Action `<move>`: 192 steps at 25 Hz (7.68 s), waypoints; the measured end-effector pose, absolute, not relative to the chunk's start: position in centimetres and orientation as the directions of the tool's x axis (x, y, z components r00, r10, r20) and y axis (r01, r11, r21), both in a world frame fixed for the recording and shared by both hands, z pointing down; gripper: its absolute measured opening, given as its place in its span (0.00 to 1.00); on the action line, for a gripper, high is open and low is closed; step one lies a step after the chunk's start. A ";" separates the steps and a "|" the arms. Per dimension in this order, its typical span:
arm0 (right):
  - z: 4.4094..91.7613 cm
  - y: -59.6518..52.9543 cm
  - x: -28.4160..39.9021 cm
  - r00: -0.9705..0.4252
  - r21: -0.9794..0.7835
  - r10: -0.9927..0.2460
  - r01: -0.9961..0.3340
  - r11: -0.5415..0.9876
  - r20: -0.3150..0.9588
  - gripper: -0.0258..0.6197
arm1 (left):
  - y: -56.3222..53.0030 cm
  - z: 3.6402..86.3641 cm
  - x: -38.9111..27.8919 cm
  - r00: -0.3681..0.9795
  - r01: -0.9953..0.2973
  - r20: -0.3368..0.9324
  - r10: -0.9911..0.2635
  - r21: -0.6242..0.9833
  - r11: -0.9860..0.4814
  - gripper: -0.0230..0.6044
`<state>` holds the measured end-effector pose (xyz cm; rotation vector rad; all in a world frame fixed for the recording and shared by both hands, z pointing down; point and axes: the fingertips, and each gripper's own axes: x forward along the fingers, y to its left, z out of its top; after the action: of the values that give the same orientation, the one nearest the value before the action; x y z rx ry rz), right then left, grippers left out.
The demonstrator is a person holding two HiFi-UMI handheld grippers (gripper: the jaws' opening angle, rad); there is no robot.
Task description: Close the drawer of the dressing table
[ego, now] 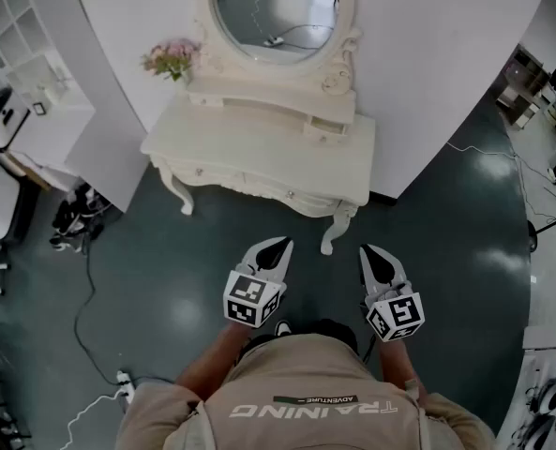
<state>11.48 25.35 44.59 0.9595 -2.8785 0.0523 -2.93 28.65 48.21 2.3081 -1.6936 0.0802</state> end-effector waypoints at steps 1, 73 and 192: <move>44.4 25.5 11.3 -0.792 0.014 -0.601 -0.603 0.797 0.106 0.04 | 28.7 48.2 -3.0 0.318 -0.941 0.208 -0.925 0.189 -0.281 0.07; 45.7 -5.4 -2.5 -0.826 0.013 -0.537 -0.543 0.840 0.171 0.04 | -3.8 49.2 -14.6 0.335 -0.933 0.340 -0.879 0.248 -0.260 0.07; 52.6 -20.9 0.3 -0.750 -0.125 -0.602 -0.649 0.751 0.274 0.04 | -25.4 71.0 -9.0 0.494 -0.869 0.718 -0.490 0.415 -0.269 0.07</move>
<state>0.27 -20.94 52.63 0.9902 -2.7330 0.3136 -8.96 -25.35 71.01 1.9206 -1.1242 0.5855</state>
